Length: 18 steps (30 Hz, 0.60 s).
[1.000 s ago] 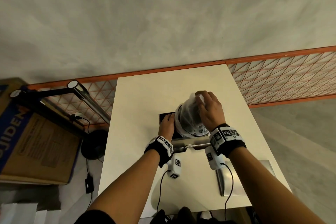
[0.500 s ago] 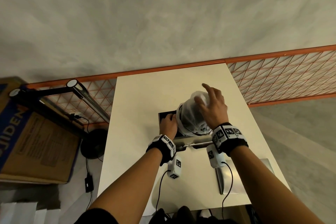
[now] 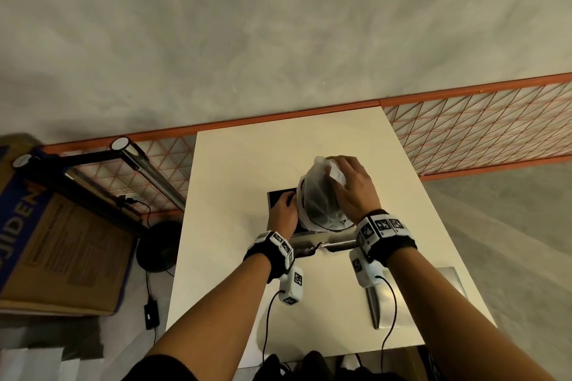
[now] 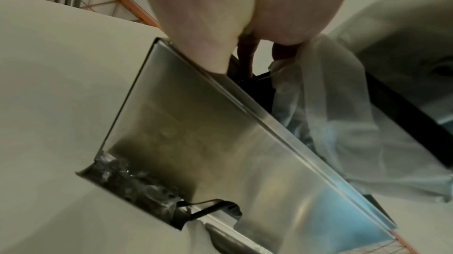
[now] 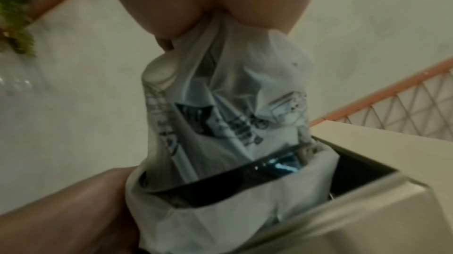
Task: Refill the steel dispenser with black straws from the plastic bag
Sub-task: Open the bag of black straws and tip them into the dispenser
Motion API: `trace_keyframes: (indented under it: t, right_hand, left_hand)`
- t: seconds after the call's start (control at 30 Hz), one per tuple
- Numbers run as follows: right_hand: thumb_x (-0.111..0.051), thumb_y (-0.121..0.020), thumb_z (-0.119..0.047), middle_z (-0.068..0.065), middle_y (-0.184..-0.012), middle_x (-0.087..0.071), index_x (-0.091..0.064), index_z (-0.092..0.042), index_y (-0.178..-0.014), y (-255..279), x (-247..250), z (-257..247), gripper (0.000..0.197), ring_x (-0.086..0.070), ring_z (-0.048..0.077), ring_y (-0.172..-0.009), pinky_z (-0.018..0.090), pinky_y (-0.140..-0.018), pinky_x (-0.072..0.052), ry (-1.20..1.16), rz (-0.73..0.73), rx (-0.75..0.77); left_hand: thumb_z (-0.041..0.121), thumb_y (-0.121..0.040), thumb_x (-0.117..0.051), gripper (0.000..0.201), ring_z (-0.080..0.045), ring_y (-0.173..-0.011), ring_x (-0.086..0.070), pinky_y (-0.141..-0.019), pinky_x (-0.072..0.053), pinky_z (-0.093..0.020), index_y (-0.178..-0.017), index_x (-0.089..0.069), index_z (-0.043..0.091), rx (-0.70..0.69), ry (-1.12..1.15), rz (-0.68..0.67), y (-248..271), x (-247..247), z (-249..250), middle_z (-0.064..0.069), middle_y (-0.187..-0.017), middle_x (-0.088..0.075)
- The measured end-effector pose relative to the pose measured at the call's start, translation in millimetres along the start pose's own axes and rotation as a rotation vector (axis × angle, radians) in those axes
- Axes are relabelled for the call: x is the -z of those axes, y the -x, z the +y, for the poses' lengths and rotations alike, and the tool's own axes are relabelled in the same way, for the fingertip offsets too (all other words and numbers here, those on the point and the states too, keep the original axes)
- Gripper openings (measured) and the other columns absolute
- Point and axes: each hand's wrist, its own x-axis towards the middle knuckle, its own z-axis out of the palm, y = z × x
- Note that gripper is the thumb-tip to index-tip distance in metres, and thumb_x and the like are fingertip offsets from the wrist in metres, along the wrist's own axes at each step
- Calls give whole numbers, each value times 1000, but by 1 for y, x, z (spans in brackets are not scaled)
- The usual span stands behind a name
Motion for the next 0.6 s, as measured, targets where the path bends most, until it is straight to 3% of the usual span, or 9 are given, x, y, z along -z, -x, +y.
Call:
trace_keyframes:
  t: [0.13, 0.23, 0.3, 0.43, 0.53, 0.6]
  right_hand:
    - [-37, -89, -26, 1, -144, -43, -39, -36, -140, -5, 0, -7, 52, -42, 27, -127, 53, -99, -39, 133, -75, -66]
    - [-38, -93, -18, 1, -149, -37, -36, -41, -142, -9, -1, -4, 54, -36, 28, -134, 58, -102, -33, 265, -232, -147]
    - [-38, -97, -25, -1, -149, -37, -37, -42, -143, -11, 0, -1, 49, -36, 26, -134, 55, -102, -32, 201, -231, -124]
    - [-40, -100, -30, -2, -147, -42, -39, -41, -143, -9, 7, 5, 44, -40, 22, -132, 52, -103, -33, 80, -26, -95]
    - [-36, -100, -43, -2, -149, -37, -34, -44, -141, -5, 3, 12, 41, -37, 24, -133, 58, -103, -31, 210, -138, -228]
    - [-35, -98, -53, -2, -148, -34, -33, -45, -141, -2, -2, 19, 44, -36, 25, -133, 61, -102, -31, 235, -226, -304]
  left_hand:
    - [34, -109, -40, 37, -28, -105, -60, -87, -42, -31, -129, -65, 15, -47, -64, 31, 2, -2, 0, -11, -122, -68]
    - [33, -109, -36, 40, -39, -112, -56, -96, -44, -39, -128, -63, 11, -25, -195, 46, 0, -7, 2, -22, -127, -60]
    - [32, -108, -35, 40, -41, -114, -53, -100, -42, -40, -130, -62, 11, 30, -242, 28, -2, -9, 5, -23, -130, -53]
    - [18, -103, -37, 36, -42, -115, -56, -96, -46, -43, -129, -61, 9, -3, -307, -39, -6, -2, 5, -22, -127, -61]
    - [8, -97, -45, 44, -40, -123, -55, -103, -47, -45, -139, -55, 14, -70, -370, -129, -1, 5, -2, -18, -136, -56]
    - [19, -90, -58, 59, -37, -132, -50, -109, -45, -50, -147, -47, 24, -125, -411, -218, 6, 6, -5, -13, -146, -49]
